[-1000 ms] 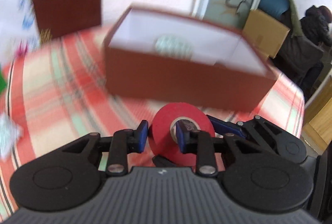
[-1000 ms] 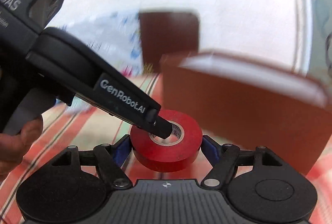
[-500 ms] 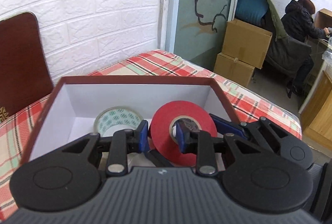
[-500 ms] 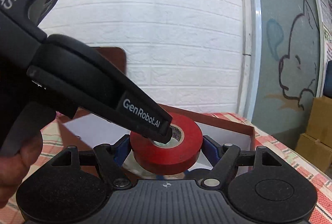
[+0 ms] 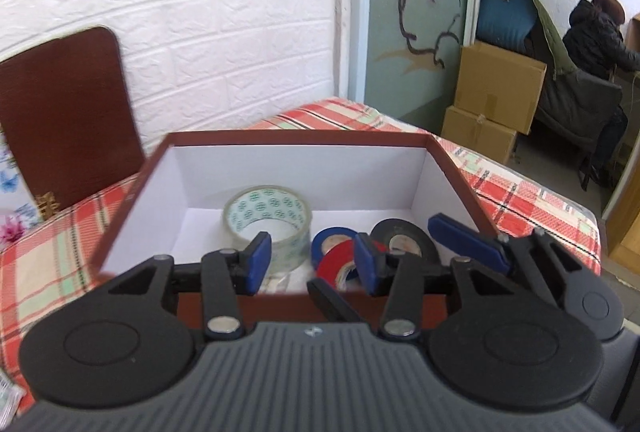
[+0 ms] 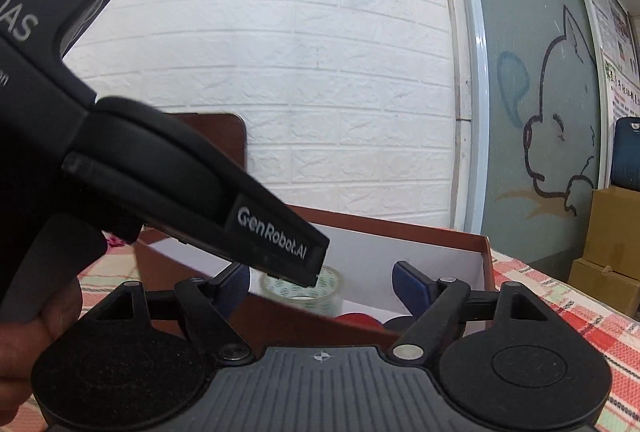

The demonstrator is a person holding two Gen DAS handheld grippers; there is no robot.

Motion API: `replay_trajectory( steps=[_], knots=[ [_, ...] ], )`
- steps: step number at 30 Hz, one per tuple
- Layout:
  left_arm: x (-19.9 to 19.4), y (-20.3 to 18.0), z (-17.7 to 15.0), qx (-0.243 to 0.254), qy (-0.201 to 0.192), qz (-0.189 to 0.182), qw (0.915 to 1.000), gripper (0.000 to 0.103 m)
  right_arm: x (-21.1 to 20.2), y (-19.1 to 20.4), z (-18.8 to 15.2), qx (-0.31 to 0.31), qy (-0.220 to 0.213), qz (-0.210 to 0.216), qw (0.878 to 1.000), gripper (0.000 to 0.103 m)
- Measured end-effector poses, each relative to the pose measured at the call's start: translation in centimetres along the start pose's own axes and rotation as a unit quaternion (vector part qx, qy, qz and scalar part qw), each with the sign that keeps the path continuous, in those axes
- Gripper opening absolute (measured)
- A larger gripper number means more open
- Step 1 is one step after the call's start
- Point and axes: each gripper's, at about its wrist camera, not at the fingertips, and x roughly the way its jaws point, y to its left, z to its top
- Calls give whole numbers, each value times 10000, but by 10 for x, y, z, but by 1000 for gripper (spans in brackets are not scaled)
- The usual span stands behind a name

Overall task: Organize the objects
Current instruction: 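Carry the red tape roll into the brown box and release, then move the right gripper back to the green-wrapped packet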

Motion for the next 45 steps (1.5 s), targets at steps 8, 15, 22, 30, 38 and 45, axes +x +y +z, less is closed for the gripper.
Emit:
replay_trajectory(
  steps=[8,15,22,30,38,45],
  knots=[
    [-29,24,-30,-251,181,496,9983,49,-23,34,-10,-133,302,482,9983,78],
    [-37,49,-64,-453,525,915,9934,49,-18,44,-19,16,891,830,9926,78],
    [-45,77,-96,-720,764,1284,9861,50,-8,62,-26,-37,1474,1139,9825,78],
    [-61,119,-125,-1146,866,1705,9748,51,-4,103,-31,-390,1621,1432,9756,77],
    [-86,170,-159,-1630,886,2182,9581,51,4,156,-31,-772,1771,2087,9587,74],
    [-114,225,-192,-2227,736,2706,9337,58,27,193,-29,-1086,1825,2390,9475,74]
  ],
)
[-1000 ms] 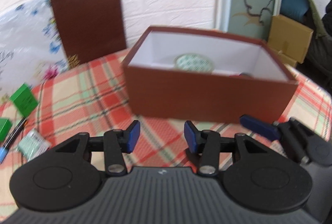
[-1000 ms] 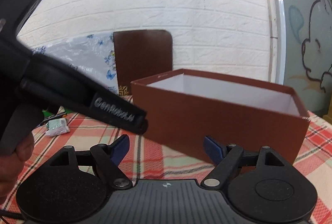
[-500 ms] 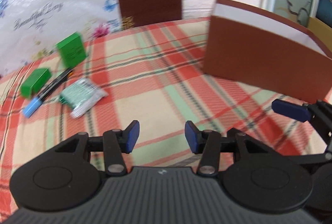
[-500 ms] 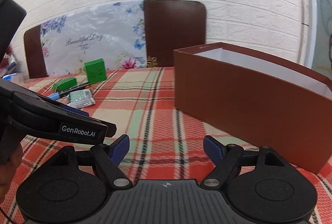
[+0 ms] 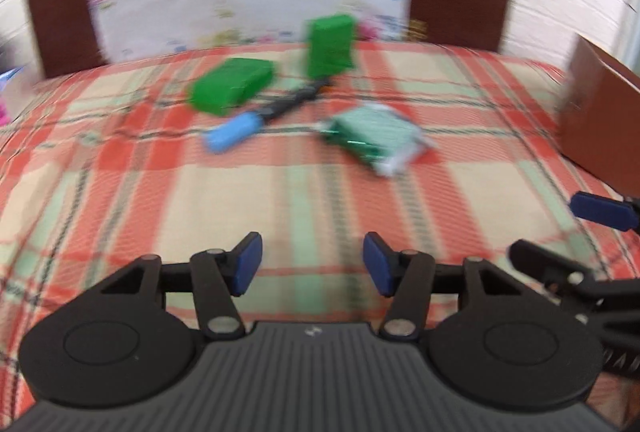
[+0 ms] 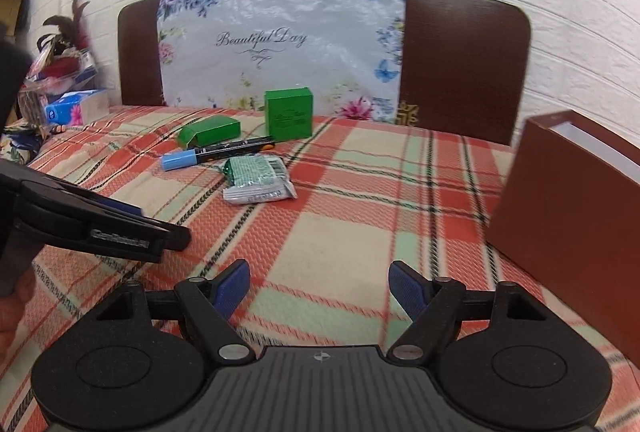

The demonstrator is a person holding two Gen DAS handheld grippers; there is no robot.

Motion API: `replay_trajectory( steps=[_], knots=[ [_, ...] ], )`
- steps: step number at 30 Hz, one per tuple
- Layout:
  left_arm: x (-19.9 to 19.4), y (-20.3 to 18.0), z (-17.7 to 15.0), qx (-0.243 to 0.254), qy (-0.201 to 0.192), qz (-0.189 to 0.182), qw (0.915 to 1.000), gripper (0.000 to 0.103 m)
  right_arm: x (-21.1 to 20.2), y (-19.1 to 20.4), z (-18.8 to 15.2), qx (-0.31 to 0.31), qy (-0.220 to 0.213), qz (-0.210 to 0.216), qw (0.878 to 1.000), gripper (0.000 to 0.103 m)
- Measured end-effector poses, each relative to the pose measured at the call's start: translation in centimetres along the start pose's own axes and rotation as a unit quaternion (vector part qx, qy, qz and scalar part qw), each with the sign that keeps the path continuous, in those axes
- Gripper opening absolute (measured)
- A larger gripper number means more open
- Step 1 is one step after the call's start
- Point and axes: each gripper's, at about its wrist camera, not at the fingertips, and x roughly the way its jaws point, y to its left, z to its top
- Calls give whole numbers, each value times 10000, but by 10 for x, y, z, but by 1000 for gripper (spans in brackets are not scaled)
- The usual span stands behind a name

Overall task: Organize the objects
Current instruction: 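Move the right gripper back to the green-wrapped packet, then grasp the green-wrapped packet with the right gripper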

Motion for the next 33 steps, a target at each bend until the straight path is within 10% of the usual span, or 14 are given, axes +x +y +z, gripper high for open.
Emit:
replay_trajectory(
  steps=[14,18,26,33],
  knots=[
    [11,69,19,-1376,130,-476,9893,58,107,29,52,-108,357,679,9970,67],
    [17,62,28,-1665,333,-1122,9791,61,99,29,48,-132,308,765,9965,50],
    [14,2,24,-1262,514,-1620,9773,65,51,29,16,-293,226,717,9967,49],
    [2,-47,21,-814,693,-2201,9696,39,10,1,-7,294,132,540,9980,45]
  ],
)
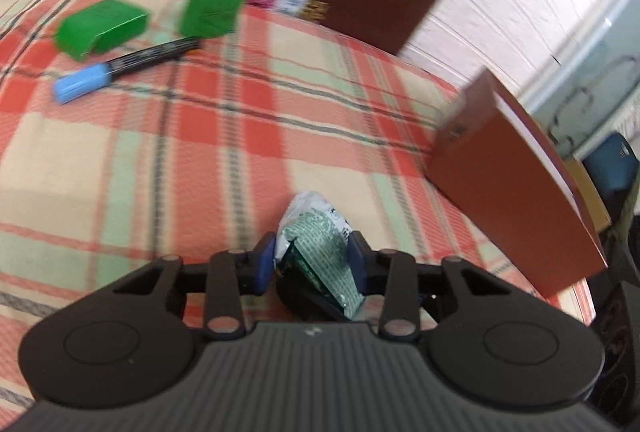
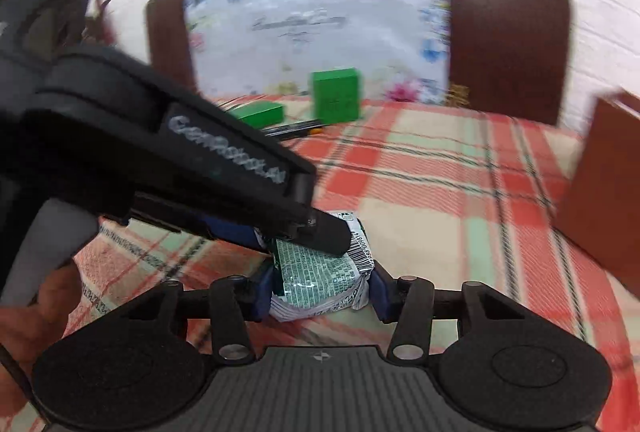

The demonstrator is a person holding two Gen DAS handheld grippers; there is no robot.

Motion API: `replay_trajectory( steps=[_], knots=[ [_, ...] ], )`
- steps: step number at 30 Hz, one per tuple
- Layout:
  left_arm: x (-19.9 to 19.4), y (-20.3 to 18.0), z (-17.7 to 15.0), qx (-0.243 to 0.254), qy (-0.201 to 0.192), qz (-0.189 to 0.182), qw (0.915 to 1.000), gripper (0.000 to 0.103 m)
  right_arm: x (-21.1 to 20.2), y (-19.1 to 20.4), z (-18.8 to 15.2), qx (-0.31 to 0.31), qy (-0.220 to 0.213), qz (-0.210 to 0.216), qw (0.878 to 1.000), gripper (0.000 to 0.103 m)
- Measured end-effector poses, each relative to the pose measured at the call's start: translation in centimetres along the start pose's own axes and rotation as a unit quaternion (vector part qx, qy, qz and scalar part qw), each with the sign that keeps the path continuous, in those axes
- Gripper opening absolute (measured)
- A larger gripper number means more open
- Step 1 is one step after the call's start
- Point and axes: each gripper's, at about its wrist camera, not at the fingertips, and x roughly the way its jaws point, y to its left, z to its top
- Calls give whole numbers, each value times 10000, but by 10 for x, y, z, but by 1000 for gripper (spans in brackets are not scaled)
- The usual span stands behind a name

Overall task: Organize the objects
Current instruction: 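Carry the green packet into the brown box and release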

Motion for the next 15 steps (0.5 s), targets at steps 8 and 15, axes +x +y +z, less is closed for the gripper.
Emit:
replay_trajectory(
  steps=[8,15],
  knots=[
    [-5,-103,23,1127,-418,-635,9907,39,-66,-38,10,-194,-1194,-1020,9874,45],
    [35,-200,39,2003,-446,-1179,9716,39,-105,-113,19,163,-1670,-2020,9649,45]
  ],
)
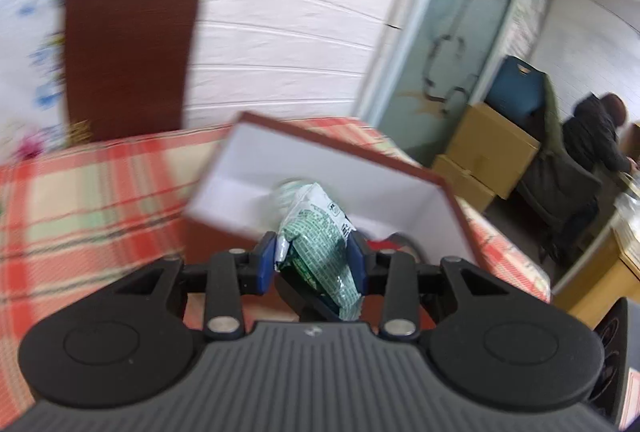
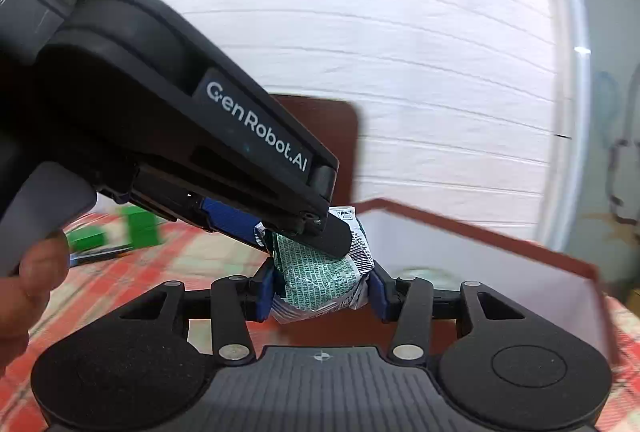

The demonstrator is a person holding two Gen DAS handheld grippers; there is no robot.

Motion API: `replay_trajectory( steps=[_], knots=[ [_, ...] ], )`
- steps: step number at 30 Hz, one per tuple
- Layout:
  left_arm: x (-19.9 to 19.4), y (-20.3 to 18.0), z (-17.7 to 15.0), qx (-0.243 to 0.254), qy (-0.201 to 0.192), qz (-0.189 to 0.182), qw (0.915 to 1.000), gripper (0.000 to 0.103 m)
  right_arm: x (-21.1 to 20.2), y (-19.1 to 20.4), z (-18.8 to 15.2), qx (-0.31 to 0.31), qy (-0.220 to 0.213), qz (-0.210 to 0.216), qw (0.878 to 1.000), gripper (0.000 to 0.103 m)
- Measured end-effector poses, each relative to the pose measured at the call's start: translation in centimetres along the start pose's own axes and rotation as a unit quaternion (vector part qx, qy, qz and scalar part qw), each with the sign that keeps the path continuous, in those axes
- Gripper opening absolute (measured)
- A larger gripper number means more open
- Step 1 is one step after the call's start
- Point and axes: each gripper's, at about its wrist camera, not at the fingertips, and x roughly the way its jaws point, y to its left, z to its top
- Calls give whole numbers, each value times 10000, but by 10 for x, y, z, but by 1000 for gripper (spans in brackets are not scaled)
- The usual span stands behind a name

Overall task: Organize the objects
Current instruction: 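Carry the green packet into the brown box and release, then move the right gripper back to the blue-capped black marker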

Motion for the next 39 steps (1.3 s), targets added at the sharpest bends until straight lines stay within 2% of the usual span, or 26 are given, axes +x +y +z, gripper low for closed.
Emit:
replay_trajectory(
  steps=[6,12,13,15,17,20,21,25,28,32,35,39],
  knots=[
    [55,-36,9,336,157,-184,9991,39,16,-53,-3,265,119,-535,9981,45],
    [85,-61,18,556,287,-213,9978,44,37,-84,-7,255,237,-1029,9941,46],
    [89,-65,18,660,305,-68,9973,48,43,-87,-7,206,271,-1243,9917,55],
    [95,-69,17,815,321,175,9960,49,50,-97,-9,202,389,-1569,9866,62],
    [91,-66,13,812,314,178,9960,51,44,-105,-10,419,301,-1512,9872,60],
    [78,-62,6,850,241,271,9957,51,37,-97,-15,433,202,-1455,9882,61],
    [73,-60,5,876,179,324,9955,51,20,-100,-20,451,138,-1419,9888,61],
    [47,-59,-5,948,-23,426,9946,51,-4,-81,-26,425,-105,-1249,9912,61],
    [25,-53,-12,892,-165,544,9944,51,-6,-65,-26,315,-264,-1092,9932,61],
    [2,-39,-24,775,-222,879,9929,52,-26,-34,-25,232,-380,-849,9954,61],
    [-9,-20,-34,618,-125,1202,9907,52,-29,-14,-28,179,-256,-558,9980,62],
    [-18,15,-49,330,117,1687,9850,52,-17,8,-34,122,184,-93,9997,62]
  ],
)
